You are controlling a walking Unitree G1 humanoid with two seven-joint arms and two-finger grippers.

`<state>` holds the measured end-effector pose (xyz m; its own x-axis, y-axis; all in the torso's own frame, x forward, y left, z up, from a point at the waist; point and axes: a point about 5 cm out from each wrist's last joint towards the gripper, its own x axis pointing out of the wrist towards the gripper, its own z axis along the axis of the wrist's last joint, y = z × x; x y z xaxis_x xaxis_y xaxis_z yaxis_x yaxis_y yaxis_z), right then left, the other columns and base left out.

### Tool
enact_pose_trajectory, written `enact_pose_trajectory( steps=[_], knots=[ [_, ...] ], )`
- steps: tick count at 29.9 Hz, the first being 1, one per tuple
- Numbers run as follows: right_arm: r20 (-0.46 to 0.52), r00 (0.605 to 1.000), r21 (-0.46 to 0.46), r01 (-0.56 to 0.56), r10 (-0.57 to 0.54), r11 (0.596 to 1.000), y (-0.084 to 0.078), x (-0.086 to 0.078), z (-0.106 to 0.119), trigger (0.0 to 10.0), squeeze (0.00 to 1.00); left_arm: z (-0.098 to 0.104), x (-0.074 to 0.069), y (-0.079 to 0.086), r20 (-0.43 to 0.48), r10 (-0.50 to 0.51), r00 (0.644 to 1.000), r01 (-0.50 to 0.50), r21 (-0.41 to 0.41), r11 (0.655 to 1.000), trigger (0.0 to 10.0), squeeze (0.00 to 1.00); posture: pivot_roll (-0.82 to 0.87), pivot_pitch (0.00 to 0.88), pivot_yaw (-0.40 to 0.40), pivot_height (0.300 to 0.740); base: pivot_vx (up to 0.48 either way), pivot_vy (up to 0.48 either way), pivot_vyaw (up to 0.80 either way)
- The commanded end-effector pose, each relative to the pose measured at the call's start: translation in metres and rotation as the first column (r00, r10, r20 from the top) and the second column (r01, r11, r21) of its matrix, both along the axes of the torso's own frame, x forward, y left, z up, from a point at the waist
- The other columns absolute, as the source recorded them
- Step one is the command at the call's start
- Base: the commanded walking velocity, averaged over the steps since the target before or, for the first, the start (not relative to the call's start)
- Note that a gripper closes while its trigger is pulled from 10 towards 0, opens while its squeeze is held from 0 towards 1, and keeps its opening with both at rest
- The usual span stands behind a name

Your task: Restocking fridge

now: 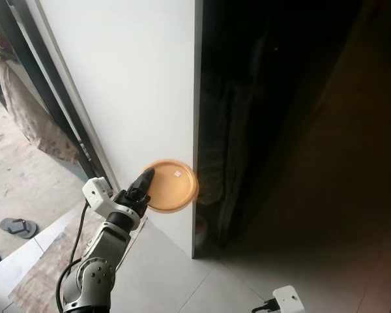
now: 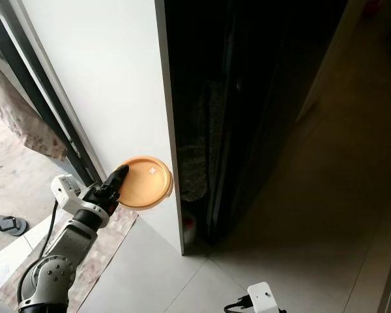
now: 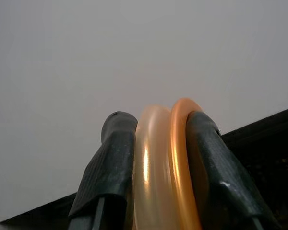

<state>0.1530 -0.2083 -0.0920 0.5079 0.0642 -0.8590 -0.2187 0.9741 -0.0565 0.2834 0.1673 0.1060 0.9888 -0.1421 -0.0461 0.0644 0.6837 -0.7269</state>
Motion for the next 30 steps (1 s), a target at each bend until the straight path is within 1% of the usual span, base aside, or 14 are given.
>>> enact_pose_trajectory(
  steps=[1, 3, 7, 9, 11, 13, 14, 16, 19, 23, 25, 26, 27, 30],
  knots=[
    [-0.007, 1.0, -0.003, 0.006, -0.006, 1.0, -0.001, -0.003, -0.001, 10.0, 0.0, -0.012, -0.001, 0.01, -0.056, 0.061, 0.997, -0.057, 0.066, 0.996, 10.0, 0.0, 0.01, 0.064, 0.015, 0.74, 0.0, 0.0, 0.0],
    [-0.007, 1.0, -0.002, 0.005, -0.005, 1.0, -0.001, -0.003, -0.001, 10.0, 0.0, -0.024, 0.002, 0.015, -0.106, 0.1, 0.989, -0.087, 0.128, 0.988, 10.0, 0.0, 0.01, 0.063, 0.014, 0.74, 0.0, 0.0, 0.0],
    [-0.007, 1.0, -0.002, 0.005, -0.005, 1.0, -0.001, -0.003, -0.001, 10.0, 0.0, -0.04, 0.005, 0.018, -0.147, 0.121, 0.982, -0.097, 0.162, 0.982, 10.0, 0.0, 0.01, 0.06, 0.016, 0.74, 0.0, 0.0, 0.0],
    [-0.005, 1.0, -0.002, 0.007, -0.007, 1.0, -0.001, -0.003, -0.001, 10.0, 0.0, -0.057, 0.005, 0.021, -0.198, 0.111, 0.974, -0.069, 0.204, 0.976, 10.0, 0.0, 0.01, 0.058, 0.016, 0.74, 0.0, 0.0, 0.0],
    [-0.004, 1.0, -0.003, 0.009, -0.009, 1.0, -0.001, -0.003, -0.001, 10.0, 0.0, -0.062, 0.006, 0.021, -0.213, 0.102, 0.972, -0.055, 0.214, 0.975, 10.0, 0.0, 0.01, 0.058, 0.016, 0.74, 0.0, 0.0, 0.0],
    [-0.004, 1.0, -0.004, 0.009, -0.009, 1.0, -0.001, -0.003, -0.001, 10.0, 0.0, -0.078, 0.006, 0.021, -0.276, 0.081, 0.958, -0.019, 0.221, 0.975, 10.0, 0.0, 0.01, 0.059, 0.016, 0.74, 0.0, 0.0, 0.0],
    [-0.004, 1.0, -0.004, 0.009, -0.009, 1.0, -0.001, -0.003, -0.001, 10.0, 0.0, -0.09, 0.005, 0.025, -0.332, 0.102, 0.938, -0.037, 0.199, 0.979, 10.0, 0.0, 0.01, 0.059, 0.016, 0.74, 0.0, 0.0, 0.0],
    [-0.003, 1.0, -0.003, 0.011, -0.011, 1.0, -0.001, -0.003, -0.001, 10.0, 0.0, -0.094, 0.005, 0.028, -0.35, 0.116, 0.93, -0.054, 0.183, 0.982, 10.0, 0.0, 0.01, 0.059, 0.016, 0.74, 0.0, 0.0, 0.0],
    [-0.003, 1.0, -0.004, 0.013, -0.013, 1.0, -0.001, -0.003, -0.001, 10.0, 0.0, -0.109, 0.0, 0.039, -0.441, 0.198, 0.876, -0.16, 0.122, 0.98, 10.0, 0.0, 0.01, 0.056, 0.018, 0.74, 0.0, 0.0, 0.0],
    [-0.002, 1.0, -0.005, 0.012, -0.013, 1.0, -0.001, -0.003, -0.001, 10.0, 0.0, -0.118, -0.007, 0.045, -0.485, 0.225, 0.845, -0.19, 0.122, 0.974, 10.0, 0.0, 0.01, 0.054, 0.017, 0.74, 0.0, 0.0, 0.0],
    [-0.002, 1.0, -0.005, 0.013, -0.013, 1.0, -0.001, -0.003, -0.001, 10.0, 0.0, -0.132, -0.02, 0.049, -0.548, 0.248, 0.799, -0.218, 0.122, 0.968, 10.0, 0.0, 0.01, 0.054, 0.017, 0.74, 0.0, 0.0, 0.0],
    [-0.002, 1.0, -0.005, 0.013, -0.013, 1.0, -0.001, -0.003, -0.001, 10.0, 0.0, -0.132, -0.02, 0.049, -0.548, 0.248, 0.799, -0.218, 0.122, 0.968, 10.0, 0.0, 0.01, 0.054, 0.017, 0.74, 0.0, 0.0, 0.0],
    [-0.002, 1.0, -0.005, 0.013, -0.013, 1.0, -0.001, -0.003, -0.001, 10.0, 0.0, -0.14, -0.03, 0.052, -0.583, 0.267, 0.767, -0.24, 0.125, 0.963, 10.0, 0.0, 0.01, 0.053, 0.018, 0.74, 0.0, 0.0, 0.0],
    [-0.003, 1.0, -0.004, 0.012, -0.012, 1.0, 0.0, -0.003, -0.001, 10.0, 0.0, -0.149, -0.042, 0.055, -0.621, 0.286, 0.729, -0.262, 0.134, 0.956, 10.0, 0.0, 0.01, 0.052, 0.017, 0.74, 0.0, 0.0, 0.0]
  ],
)
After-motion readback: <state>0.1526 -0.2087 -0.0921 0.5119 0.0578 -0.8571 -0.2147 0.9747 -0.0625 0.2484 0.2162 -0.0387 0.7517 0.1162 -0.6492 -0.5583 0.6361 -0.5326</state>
